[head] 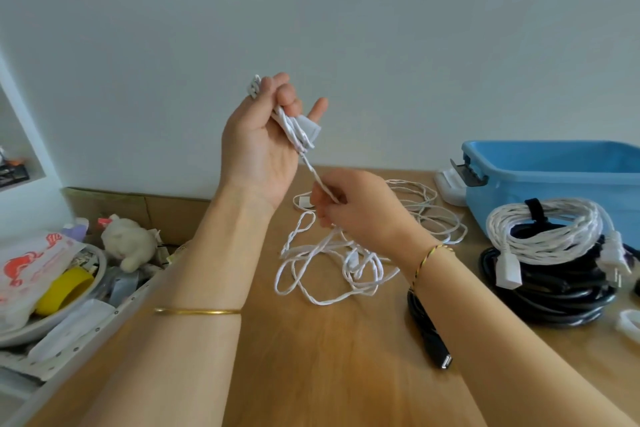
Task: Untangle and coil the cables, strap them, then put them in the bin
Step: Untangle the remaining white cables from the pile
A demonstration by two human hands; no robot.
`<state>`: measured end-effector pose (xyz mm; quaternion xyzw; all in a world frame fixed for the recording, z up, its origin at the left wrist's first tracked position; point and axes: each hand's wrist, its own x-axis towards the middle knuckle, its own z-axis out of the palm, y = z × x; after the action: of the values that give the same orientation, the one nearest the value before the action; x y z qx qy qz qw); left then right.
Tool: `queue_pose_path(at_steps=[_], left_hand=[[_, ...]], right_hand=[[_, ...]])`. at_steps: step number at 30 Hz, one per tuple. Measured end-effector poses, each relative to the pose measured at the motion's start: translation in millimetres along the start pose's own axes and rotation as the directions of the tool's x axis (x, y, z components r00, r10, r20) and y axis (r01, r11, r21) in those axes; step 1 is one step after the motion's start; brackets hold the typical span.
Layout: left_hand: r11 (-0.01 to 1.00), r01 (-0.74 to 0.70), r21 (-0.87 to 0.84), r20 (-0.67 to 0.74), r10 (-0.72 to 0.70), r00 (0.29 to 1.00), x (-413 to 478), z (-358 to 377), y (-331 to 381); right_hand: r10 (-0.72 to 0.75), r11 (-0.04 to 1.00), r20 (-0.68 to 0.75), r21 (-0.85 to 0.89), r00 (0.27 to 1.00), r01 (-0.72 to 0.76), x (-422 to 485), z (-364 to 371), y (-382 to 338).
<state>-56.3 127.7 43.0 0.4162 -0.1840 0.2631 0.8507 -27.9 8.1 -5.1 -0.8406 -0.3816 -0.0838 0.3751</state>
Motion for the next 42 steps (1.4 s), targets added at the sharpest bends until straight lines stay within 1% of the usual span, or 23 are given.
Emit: queue_pose_path(at_steps=[1, 3, 5, 6, 8, 9, 11, 12, 13, 14, 15, 16, 18, 19, 20, 22, 25, 28, 30, 33, 36, 40, 42], left_hand=[[0.992, -0.066, 0.106, -0.035, 0.070, 0.997, -1, 2, -2], [0.936, -0.186, 0.298, -0.072, 0.216, 0.974, -1, 2, -3], [0.845, -0.269, 0.463, -0.052, 0.328, 0.943, 0, -5, -3], [0.754, -0.297, 0.585, -0.004, 0.370, 0.929, 1, -9, -3], [0.470, -0.346, 0.812, 0.149, 0.407, 0.901, -2, -12, -8], [0.338, -0.354, 0.872, 0.214, 0.388, 0.897, -4, -12, -12], [0.082, -0.322, 0.943, 0.284, 0.304, 0.909, -6, -11, -17], [-0.036, -0.290, 0.956, 0.289, 0.261, 0.921, -5, -11, -18], [-0.121, -0.262, 0.958, 0.283, 0.224, 0.933, -4, -12, -17], [-0.171, -0.245, 0.954, 0.274, 0.175, 0.946, -3, -12, -16], [-0.191, -0.245, 0.951, 0.268, 0.107, 0.957, -2, -12, -15], [-0.183, -0.245, 0.952, 0.251, 0.011, 0.968, -2, -12, -15], [-0.126, -0.208, 0.970, 0.180, -0.202, 0.963, -6, -7, -12], [-0.108, -0.183, 0.977, 0.147, -0.279, 0.949, -8, -5, -10], [-0.112, -0.174, 0.978, 0.129, -0.325, 0.937, -10, -4, -7], [-0.146, -0.200, 0.969, 0.141, -0.340, 0.930, -12, -4, 0], [-0.173, -0.264, 0.949, 0.217, -0.248, 0.944, -9, -8, 6], [-0.195, -0.299, 0.934, 0.282, -0.111, 0.953, -3, -13, 7], [-0.216, -0.271, 0.938, 0.275, -0.012, 0.961, 1, -16, 6], [-0.268, -0.189, 0.945, 0.240, 0.174, 0.955, 4, -20, 5], [-0.255, -0.097, 0.962, 0.173, 0.293, 0.940, 1, -18, 3], [-0.251, -0.056, 0.966, 0.162, 0.424, 0.891, -3, -13, 3], [-0.249, -0.060, 0.967, 0.174, 0.463, 0.869, -4, -12, 4]], right_hand=[[-0.016, 0.998, 0.025, -0.054, 1.000, 0.018, 0, 0, -2], [-0.013, 0.989, 0.048, -0.144, 0.999, 0.020, -2, 0, -5], [0.014, 0.989, 0.024, -0.148, 1.000, -0.010, -4, -2, -10], [0.018, 0.986, 0.003, -0.164, 1.000, -0.017, -6, -3, -13], [0.018, 0.972, -0.035, -0.232, 0.999, -0.025, -7, -5, -20], [0.012, 0.959, -0.069, -0.282, 0.998, -0.031, -8, -7, -22], [-0.005, 0.917, -0.165, -0.393, 0.986, -0.061, -8, -12, -21], [-0.005, 0.905, -0.213, -0.417, 0.977, -0.086, -8, -15, -18], [0.003, 0.904, -0.251, -0.413, 0.968, -0.110, -7, -18, -14], [0.014, 0.910, -0.279, -0.395, 0.960, -0.128, -6, -21, -11], [0.021, 0.917, -0.296, -0.375, 0.955, -0.136, -5, -22, -7], [0.021, 0.923, -0.307, -0.360, 0.951, -0.137, -4, -23, -3], [0.003, 0.934, -0.335, -0.335, 0.942, -0.122, -3, -22, 3], [-0.009, 0.941, -0.348, -0.320, 0.937, -0.110, -3, -21, 6], [-0.026, 0.948, -0.359, -0.305, 0.933, -0.091, -2, -20, 8], [-0.076, 0.967, -0.387, -0.253, 0.919, -0.026, 1, -16, 11], [-0.084, 0.995, -0.425, -0.090, 0.901, 0.050, 4, -15, 15], [-0.035, 0.998, -0.413, 0.030, 0.910, 0.052, 3, -19, 17], [-0.027, 0.998, -0.388, 0.036, 0.921, 0.045, 3, -20, 17], [-0.065, 0.998, -0.320, -0.005, 0.945, 0.067, 2, -19, 15], [-0.095, 0.995, -0.244, -0.050, 0.965, 0.085, 0, -24, 15], [0.058, 0.997, -0.165, -0.032, 0.985, -0.064, -2, -31, 18], [0.117, 0.992, -0.159, -0.023, 0.980, -0.122, -2, -31, 16]])
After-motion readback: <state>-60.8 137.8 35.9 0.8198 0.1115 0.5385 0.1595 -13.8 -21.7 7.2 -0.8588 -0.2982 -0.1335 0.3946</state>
